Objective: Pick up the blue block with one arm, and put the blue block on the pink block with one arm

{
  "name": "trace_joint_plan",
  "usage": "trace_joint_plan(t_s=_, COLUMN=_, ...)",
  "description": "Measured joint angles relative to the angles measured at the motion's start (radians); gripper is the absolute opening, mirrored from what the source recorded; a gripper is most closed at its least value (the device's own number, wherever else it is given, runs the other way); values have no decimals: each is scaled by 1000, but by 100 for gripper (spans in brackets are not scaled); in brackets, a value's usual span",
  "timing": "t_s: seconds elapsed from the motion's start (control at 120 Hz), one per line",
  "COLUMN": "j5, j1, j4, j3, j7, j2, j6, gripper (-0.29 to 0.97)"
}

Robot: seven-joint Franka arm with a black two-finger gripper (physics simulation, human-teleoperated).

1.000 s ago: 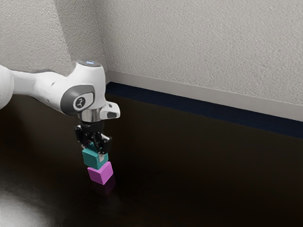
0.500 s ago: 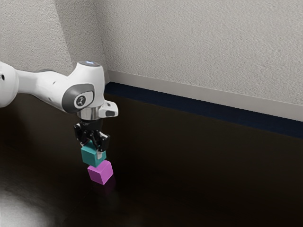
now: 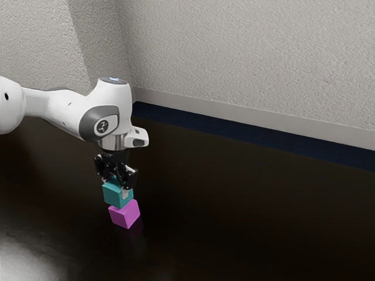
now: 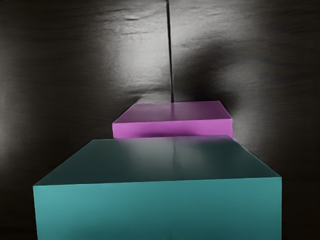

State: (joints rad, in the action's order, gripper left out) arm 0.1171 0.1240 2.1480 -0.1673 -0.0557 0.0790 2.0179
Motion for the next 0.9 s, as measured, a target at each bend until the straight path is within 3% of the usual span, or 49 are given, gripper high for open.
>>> trace_joint_plan(t_s=0.117, j5=-1, j1=2, j4=0, j3=-4, j7=1, j2=-1, j6=0, gripper=39)
trace_joint_plan(t_s=0.392, j5=-6, j1=1, j4=0, j3=-18, j7=7, j2=-13, j6=-1, gripper=56)
trace_joint_plan(t_s=0.508, j5=-8, j1=5, j4=-3, j3=-25, j7=8, j2=-67, j6=-3, gripper=61)
trace_joint_plan(t_s=0.9, j5=-11, j1=-5, j4=-37, j3=-36, j7=11, j2=-116, j6=-17, gripper=67)
